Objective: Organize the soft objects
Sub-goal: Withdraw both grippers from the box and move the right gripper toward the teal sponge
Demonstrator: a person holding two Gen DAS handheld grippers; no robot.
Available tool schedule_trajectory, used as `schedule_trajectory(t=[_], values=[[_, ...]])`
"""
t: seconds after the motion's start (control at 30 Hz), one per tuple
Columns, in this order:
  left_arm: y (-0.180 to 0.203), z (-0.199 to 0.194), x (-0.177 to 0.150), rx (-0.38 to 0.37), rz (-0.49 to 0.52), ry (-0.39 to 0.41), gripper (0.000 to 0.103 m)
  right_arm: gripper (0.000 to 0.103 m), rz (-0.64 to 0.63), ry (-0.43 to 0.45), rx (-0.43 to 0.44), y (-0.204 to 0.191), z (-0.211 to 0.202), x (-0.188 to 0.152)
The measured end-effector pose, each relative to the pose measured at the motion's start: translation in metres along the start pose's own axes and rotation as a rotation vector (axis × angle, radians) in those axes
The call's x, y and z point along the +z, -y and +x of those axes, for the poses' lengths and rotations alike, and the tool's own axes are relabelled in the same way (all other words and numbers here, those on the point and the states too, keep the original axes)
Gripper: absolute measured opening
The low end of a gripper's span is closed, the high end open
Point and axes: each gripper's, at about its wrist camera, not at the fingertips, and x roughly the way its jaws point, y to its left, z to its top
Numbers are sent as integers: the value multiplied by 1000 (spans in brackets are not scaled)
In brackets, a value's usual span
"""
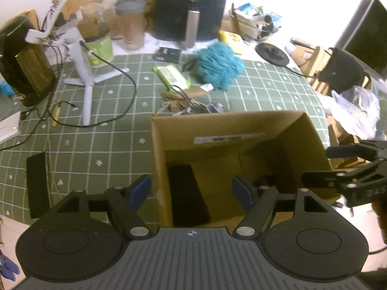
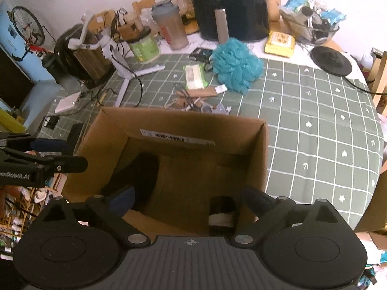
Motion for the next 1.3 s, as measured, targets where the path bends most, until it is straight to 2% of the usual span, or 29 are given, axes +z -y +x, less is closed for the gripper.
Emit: schedule_trajectory(t=[0.17, 0.3, 0.43, 0.57, 0.87, 1.13, 1.3], values=[[-12, 14, 2, 10, -11, -16, 73, 100, 26, 51, -28, 8, -7, 4], [-22, 33, -1, -50, -45, -53, 73, 100, 62, 42, -56, 21, 0, 3], [-24, 44, -3, -112, -66, -66, 74, 100, 101, 26, -44, 33, 9, -1], [-19, 46, 0, -93, -40, -52, 74, 100, 119, 10, -29, 36, 15, -3], [-24, 44, 10, -107, -59, -49, 74, 100, 113, 25, -45, 39, 13, 6], [-27, 37, 27, -75, -57, -7, 74, 100, 115, 48, -82, 56, 13, 22], [-25, 36, 38, -30, -40, -5, 74, 100, 100, 64, -117, 66, 12, 34]])
